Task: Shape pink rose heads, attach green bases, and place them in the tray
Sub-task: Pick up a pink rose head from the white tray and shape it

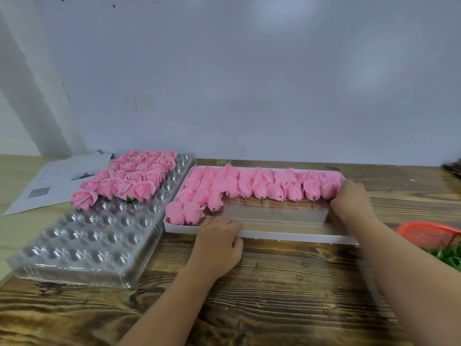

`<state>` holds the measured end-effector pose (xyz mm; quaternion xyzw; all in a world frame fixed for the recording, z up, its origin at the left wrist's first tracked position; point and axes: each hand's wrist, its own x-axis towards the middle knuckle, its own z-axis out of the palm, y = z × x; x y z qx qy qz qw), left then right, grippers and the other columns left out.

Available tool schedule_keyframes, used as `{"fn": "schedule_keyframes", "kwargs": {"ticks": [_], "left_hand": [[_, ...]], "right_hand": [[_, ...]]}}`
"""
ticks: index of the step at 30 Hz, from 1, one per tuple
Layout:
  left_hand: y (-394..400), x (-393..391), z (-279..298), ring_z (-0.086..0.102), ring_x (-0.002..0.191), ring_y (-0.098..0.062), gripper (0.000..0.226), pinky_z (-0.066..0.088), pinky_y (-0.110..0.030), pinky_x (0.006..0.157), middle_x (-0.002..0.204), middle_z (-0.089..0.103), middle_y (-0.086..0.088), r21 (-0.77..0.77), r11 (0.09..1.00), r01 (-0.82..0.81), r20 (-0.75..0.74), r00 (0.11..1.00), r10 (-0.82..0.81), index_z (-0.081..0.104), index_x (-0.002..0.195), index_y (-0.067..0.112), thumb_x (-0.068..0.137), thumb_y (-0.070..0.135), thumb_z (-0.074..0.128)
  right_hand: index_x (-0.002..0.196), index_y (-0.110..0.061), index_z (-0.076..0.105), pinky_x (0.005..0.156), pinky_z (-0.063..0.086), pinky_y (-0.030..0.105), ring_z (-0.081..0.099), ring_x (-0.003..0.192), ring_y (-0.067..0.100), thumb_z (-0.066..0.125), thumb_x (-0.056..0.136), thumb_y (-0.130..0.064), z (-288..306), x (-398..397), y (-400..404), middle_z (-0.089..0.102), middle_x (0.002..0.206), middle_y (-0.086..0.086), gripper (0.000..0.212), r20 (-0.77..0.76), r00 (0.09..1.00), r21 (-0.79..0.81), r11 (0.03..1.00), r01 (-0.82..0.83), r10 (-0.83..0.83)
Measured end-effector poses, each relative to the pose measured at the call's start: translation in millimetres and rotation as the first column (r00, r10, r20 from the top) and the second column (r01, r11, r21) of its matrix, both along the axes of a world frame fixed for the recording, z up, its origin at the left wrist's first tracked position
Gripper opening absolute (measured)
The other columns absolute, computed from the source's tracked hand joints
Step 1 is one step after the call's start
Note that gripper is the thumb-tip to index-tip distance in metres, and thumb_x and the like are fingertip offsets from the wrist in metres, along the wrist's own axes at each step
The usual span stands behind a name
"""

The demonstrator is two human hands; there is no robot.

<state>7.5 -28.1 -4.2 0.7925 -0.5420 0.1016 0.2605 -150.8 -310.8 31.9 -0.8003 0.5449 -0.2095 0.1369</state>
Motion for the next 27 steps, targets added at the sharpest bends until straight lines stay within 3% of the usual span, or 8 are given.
{"fn": "schedule_keyframes", "kwargs": {"ticks": [5,15,21,27], "left_hand": [[0,-1,0,0.059,0.098,-0.015,0.025,0.041,-0.030,0.095,0.102,0.069,0.004,-0.003,1.000,0.000,0.004,1.000,0.000,0.072,0.112,0.018,0.092,0.018,0.057],[-1,0,0,0.057,0.091,-0.012,0.021,0.044,-0.030,0.091,0.093,0.066,0.007,-0.004,1.000,0.002,-0.016,1.000,-0.002,0.072,0.105,0.018,0.092,0.021,0.056],[-1,0,-2,0.056,0.087,-0.012,0.018,0.040,-0.028,0.086,0.089,0.065,0.006,-0.027,1.000,0.003,-0.016,1.000,-0.004,0.072,0.101,0.017,0.090,0.020,0.057],[-1,1,-2,0.057,0.088,-0.012,0.019,0.041,-0.029,0.088,0.091,0.066,0.007,-0.029,1.000,0.009,-0.015,1.000,-0.010,0.072,0.102,0.018,0.091,0.021,0.057]], "right_hand": [[0.095,0.003,0.055,0.069,0.041,0.039,0.057,0.090,0.045,0.058,0.081,0.005,-4,-2,-2,0.055,0.106,0.032,0.015,-0.003,1.000,-0.028,0.999,-0.025,0.025],[0.101,0.008,0.057,0.068,0.045,0.039,0.062,0.093,0.047,0.056,0.081,0.006,-4,3,-10,0.060,0.103,0.032,0.020,-0.011,1.000,-0.029,0.999,-0.017,0.017],[0.089,0.002,0.055,0.068,0.042,0.036,0.062,0.094,0.046,0.056,0.081,0.006,-4,3,-9,0.063,0.099,0.031,0.009,-0.013,0.999,-0.030,0.999,-0.030,0.029],[0.077,-0.004,0.050,0.064,0.040,0.035,0.052,0.075,0.037,0.058,0.081,0.006,0,-2,-9,0.058,0.083,0.025,0.013,0.005,1.000,-0.070,0.997,-0.017,0.018]]}}
